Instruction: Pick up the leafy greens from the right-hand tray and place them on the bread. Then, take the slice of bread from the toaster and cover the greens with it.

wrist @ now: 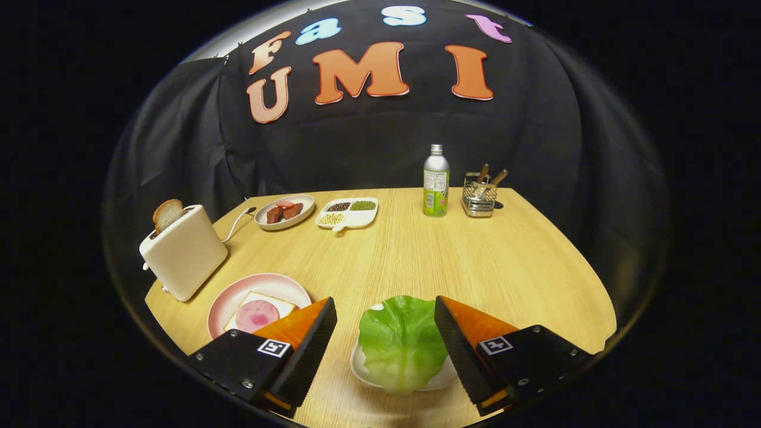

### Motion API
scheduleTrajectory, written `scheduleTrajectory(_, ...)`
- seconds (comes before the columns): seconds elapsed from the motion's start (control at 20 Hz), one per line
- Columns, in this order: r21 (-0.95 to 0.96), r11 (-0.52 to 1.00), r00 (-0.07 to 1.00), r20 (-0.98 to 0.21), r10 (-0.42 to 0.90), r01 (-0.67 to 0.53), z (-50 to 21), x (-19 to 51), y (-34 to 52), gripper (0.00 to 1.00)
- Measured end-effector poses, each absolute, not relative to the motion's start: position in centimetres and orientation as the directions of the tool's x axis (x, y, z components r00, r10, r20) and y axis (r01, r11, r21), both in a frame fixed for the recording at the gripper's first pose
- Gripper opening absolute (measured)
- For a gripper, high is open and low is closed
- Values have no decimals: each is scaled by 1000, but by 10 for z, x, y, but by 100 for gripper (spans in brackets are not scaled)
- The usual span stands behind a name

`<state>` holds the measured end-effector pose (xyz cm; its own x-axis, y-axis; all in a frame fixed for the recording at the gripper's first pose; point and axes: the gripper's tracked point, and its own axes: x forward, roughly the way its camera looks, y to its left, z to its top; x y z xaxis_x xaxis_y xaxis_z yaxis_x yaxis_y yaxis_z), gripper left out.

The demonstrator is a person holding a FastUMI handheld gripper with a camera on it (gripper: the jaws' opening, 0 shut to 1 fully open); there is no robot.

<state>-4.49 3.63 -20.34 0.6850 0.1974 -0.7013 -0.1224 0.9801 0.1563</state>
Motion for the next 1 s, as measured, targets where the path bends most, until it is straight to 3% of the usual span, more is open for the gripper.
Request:
scheduleTrajectory(0.75, 77, 989, 536, -834, 133, -126, -275, -65, 29, 99)
scheduleTrajectory(1.0, 79, 989, 506, -852, 133, -127, -286, -69, 32, 95)
